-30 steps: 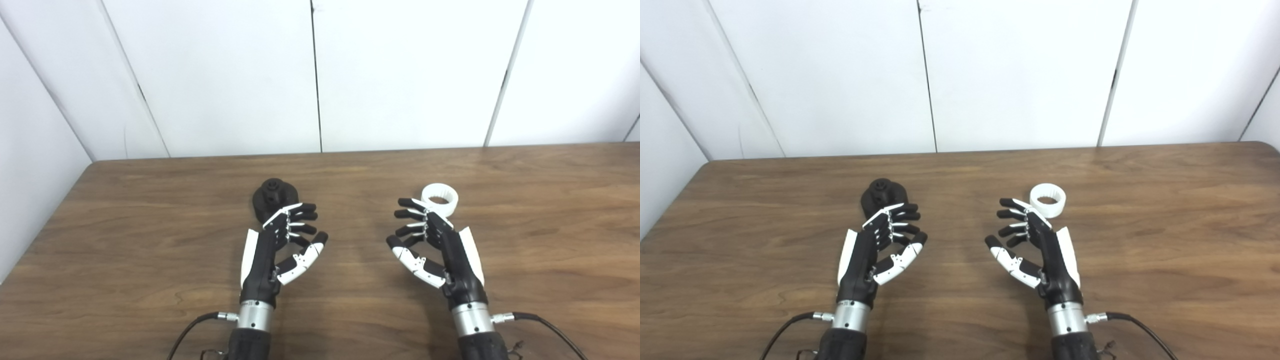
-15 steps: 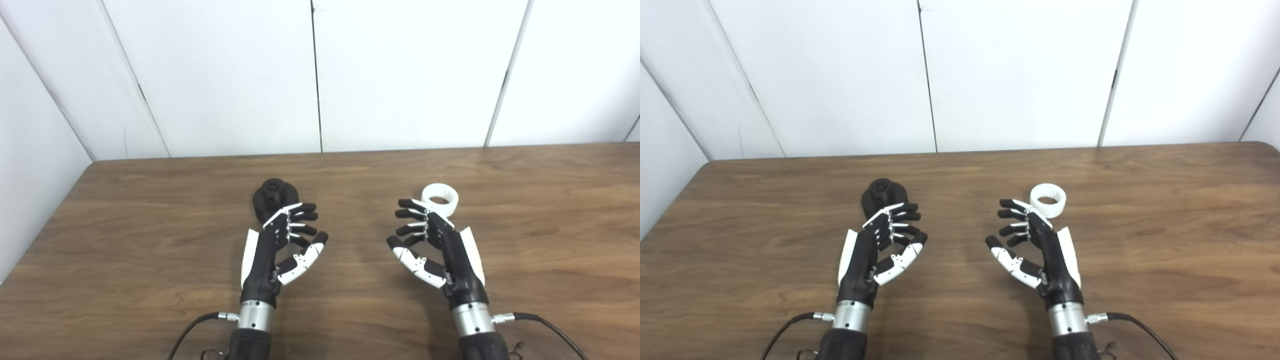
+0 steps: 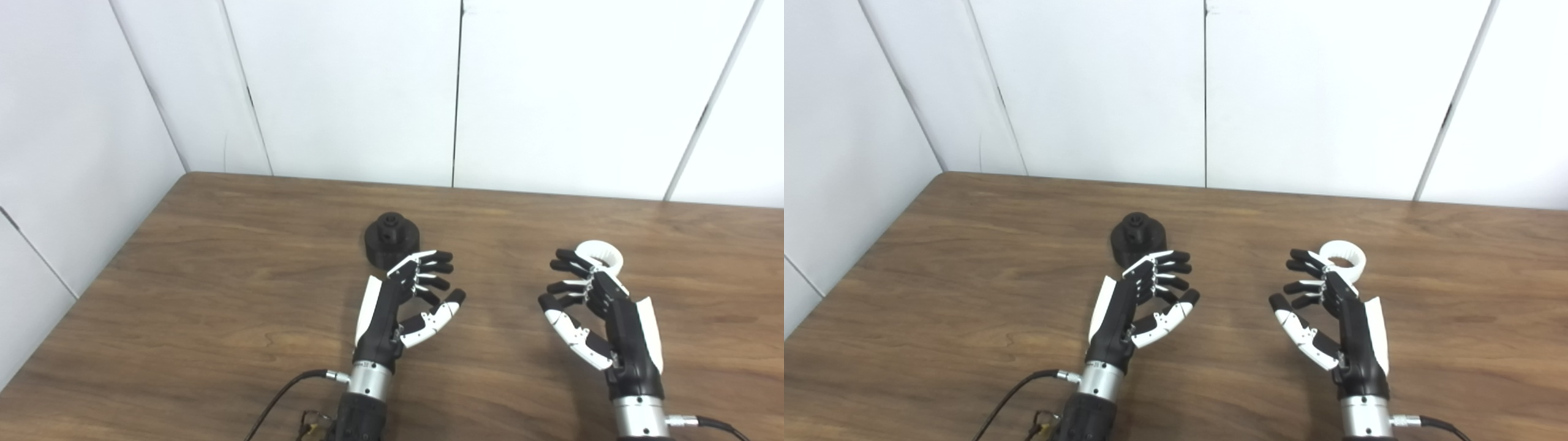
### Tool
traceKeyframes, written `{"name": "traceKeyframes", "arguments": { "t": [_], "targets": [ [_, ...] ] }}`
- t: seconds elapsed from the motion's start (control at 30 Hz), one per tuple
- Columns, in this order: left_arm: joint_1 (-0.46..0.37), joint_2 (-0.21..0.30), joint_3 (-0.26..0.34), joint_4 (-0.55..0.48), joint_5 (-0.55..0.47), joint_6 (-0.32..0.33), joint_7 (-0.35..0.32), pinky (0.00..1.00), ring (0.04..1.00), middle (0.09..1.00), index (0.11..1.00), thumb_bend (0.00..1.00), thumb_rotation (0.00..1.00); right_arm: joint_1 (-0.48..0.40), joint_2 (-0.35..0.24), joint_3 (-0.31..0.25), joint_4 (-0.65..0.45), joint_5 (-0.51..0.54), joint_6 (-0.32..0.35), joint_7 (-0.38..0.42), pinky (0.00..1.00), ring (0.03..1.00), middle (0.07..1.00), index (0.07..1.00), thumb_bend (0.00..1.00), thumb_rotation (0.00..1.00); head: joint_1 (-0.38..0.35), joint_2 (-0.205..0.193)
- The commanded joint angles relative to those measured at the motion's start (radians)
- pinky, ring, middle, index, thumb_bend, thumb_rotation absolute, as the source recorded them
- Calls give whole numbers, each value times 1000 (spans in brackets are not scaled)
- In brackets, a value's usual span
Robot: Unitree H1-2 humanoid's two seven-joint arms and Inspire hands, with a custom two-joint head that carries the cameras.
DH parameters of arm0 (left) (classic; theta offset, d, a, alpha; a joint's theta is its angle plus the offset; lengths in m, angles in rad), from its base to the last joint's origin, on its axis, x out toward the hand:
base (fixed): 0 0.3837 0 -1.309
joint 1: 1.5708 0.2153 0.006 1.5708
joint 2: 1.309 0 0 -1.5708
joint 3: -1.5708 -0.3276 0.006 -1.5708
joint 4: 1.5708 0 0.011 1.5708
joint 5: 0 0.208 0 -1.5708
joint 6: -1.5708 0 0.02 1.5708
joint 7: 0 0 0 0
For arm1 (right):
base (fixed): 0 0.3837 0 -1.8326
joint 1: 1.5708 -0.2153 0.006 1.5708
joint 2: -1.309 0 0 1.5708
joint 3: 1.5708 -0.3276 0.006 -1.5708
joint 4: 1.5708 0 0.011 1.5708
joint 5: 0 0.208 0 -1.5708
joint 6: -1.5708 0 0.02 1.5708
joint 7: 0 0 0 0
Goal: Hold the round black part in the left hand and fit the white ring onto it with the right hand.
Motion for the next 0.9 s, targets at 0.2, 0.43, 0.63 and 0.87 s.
{"name": "traceKeyframes", "arguments": {
  "t": [0.2, 0.43, 0.63, 0.87],
  "targets": [
    [-33, 9, 8, -38, 15, -21, 12, 499, 613, 689, 683, 491, 203, 17, -28, -16, 45, -8, -21, 1, 494, 601, 728, 760, 558, 333, -4, 0],
    [-41, 46, 20, -78, 63, 12, 4, 512, 632, 705, 735, 503, 220, 17, -28, -15, 44, -9, -25, 2, 497, 601, 727, 758, 555, 332, -6, 1],
    [-58, 117, 22, -125, 193, 93, -5, 626, 721, 757, 765, 551, 345, 15, -30, -18, 47, -6, -28, 5, 494, 599, 727, 758, 557, 338, -8, 0],
    [-88, 173, 34, -153, 209, 133, -30, 673, 762, 790, 772, 582, 306, 12, -33, -17, 44, -7, -24, 10, 487, 596, 728, 761, 546, 335, -9, -1]
  ]
}}
